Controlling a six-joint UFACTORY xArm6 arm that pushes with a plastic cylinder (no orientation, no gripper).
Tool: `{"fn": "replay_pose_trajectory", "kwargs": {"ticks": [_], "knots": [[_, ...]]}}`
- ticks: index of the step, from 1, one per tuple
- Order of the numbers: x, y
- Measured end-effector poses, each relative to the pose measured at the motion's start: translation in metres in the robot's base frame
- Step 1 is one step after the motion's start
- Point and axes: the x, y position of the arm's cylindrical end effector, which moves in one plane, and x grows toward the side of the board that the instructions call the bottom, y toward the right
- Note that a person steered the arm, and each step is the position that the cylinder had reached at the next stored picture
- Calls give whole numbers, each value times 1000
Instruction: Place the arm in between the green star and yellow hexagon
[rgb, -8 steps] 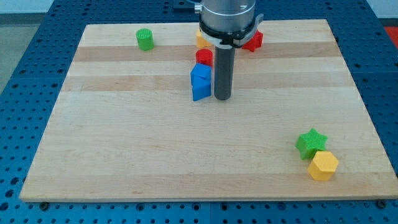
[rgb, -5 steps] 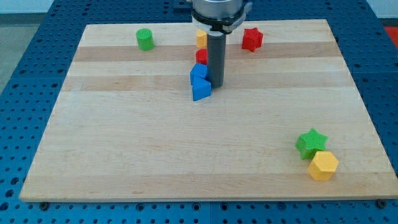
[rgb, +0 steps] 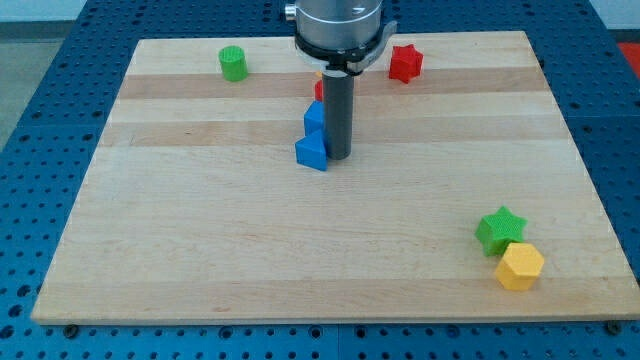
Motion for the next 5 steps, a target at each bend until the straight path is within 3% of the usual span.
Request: {"fn": "replay_pose_trajectory", "kwargs": {"ticks": [2, 3, 4, 5], "knots": [[20, -2], [15, 46], [8, 159], [46, 254]]}}
